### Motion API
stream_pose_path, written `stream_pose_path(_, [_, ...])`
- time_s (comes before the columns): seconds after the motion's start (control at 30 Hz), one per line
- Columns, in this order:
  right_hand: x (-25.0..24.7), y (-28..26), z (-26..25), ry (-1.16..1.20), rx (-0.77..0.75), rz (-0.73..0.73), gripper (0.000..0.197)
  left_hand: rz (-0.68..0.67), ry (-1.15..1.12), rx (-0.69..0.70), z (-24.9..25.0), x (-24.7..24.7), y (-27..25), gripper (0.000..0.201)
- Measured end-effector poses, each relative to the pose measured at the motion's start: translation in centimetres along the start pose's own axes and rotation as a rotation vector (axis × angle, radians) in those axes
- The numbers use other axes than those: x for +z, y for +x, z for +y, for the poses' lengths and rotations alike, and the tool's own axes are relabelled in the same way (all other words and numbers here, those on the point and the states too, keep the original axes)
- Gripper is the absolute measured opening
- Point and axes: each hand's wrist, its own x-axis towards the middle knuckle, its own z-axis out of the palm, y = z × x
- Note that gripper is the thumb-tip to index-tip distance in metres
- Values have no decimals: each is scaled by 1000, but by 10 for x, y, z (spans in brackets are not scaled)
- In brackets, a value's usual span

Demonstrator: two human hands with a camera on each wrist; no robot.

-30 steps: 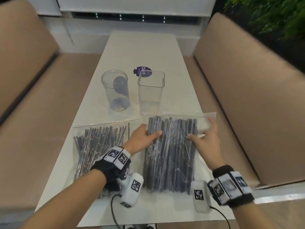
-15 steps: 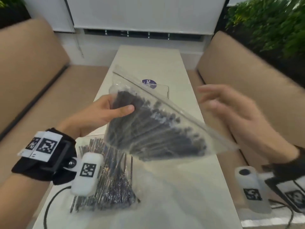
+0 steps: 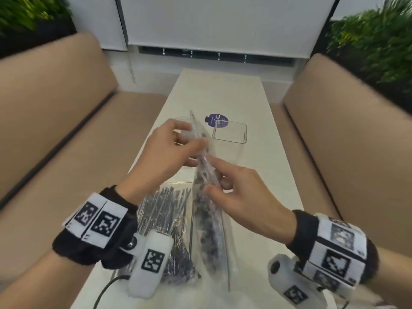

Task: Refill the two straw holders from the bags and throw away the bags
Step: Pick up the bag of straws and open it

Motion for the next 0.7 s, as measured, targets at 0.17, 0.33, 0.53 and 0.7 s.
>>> stream_pose_path(0.17, [-3, 19, 0, 181, 149, -25, 29, 2, -117, -48, 6, -14, -1, 15])
stream_pose_path(0.33, [2, 38, -3, 489, 327, 87, 28, -61, -125, -106, -1, 0, -8, 19])
stream_pose_path(0.53, [-6, 43, -3, 513, 351, 45, 29, -101, -142, -133, -1, -2, -10, 9])
stream_pose_path(0.7, [-8, 39, -6, 298, 315, 47, 28, 22, 265, 85, -2, 7, -15, 5])
